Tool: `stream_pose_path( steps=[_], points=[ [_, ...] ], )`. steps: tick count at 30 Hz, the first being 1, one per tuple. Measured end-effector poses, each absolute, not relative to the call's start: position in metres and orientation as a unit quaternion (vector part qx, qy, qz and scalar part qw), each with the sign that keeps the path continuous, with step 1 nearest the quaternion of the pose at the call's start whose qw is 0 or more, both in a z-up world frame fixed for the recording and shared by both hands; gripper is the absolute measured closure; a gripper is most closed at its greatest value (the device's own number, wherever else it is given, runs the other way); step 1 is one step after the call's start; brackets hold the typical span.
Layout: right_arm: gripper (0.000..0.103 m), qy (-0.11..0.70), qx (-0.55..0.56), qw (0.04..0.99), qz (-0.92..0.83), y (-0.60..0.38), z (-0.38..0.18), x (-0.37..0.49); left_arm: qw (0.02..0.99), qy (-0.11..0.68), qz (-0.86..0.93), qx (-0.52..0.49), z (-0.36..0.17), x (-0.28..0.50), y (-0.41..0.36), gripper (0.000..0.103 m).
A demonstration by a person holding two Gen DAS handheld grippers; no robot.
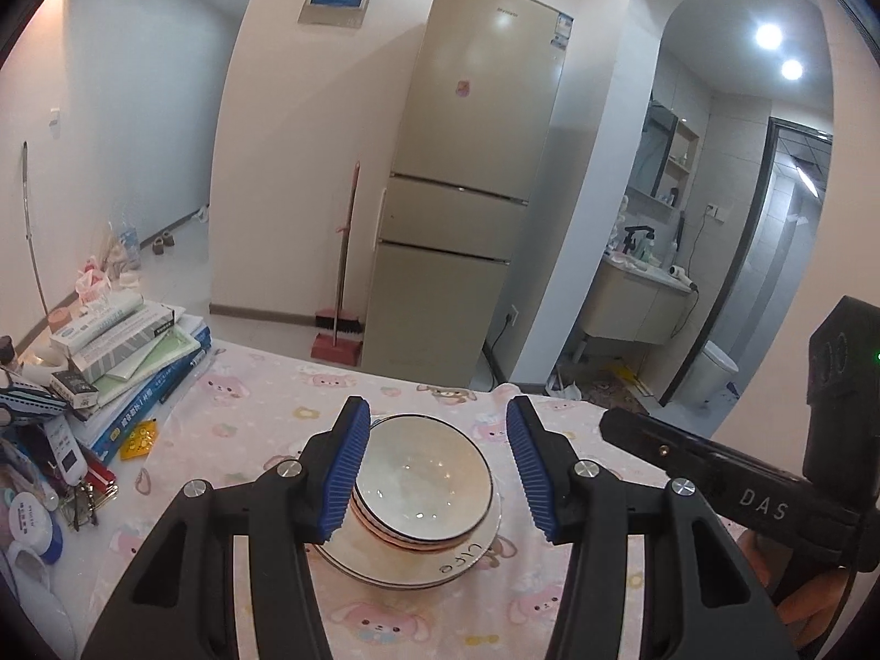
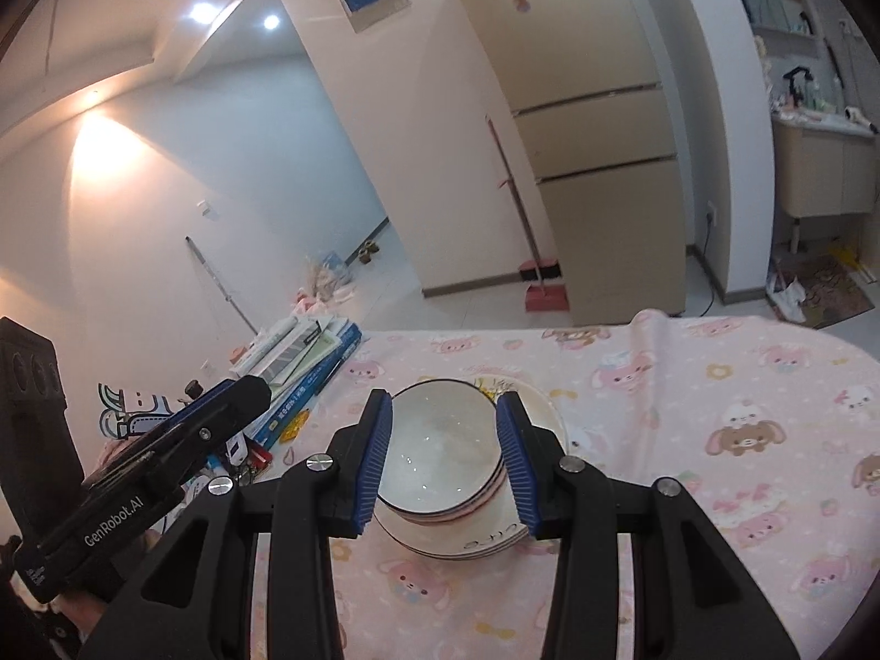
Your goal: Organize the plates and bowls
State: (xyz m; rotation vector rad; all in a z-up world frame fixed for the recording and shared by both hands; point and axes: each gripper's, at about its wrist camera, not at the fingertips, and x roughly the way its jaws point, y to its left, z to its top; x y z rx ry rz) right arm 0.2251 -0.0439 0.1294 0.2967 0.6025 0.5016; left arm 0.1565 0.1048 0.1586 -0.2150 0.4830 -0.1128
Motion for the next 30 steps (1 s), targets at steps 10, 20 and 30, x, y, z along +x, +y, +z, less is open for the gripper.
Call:
stream_pose_path(
  steps=[10, 20, 30],
  points=[
    [0.063, 0.219, 0.14, 0.943, 0.21, -0.076, 0.157, 0.132, 0.977, 0.181, -0.079, -0.085, 0.181, 0.068, 0.068, 0.047],
    [0.063, 0.128, 0.123, 0.977, 0.121, -0.115, 0.177, 0.028, 0.982, 0.13, -0.107, -0.081, 0.186, -0.006, 0.037, 0.047],
    [0.063, 0.065, 0.127, 0.983, 0.115, -0.074, 0.139, 0.043, 0.993, 0.041, -0.083, -0.068, 0.152, -0.011, 0.072, 0.044]
  ],
)
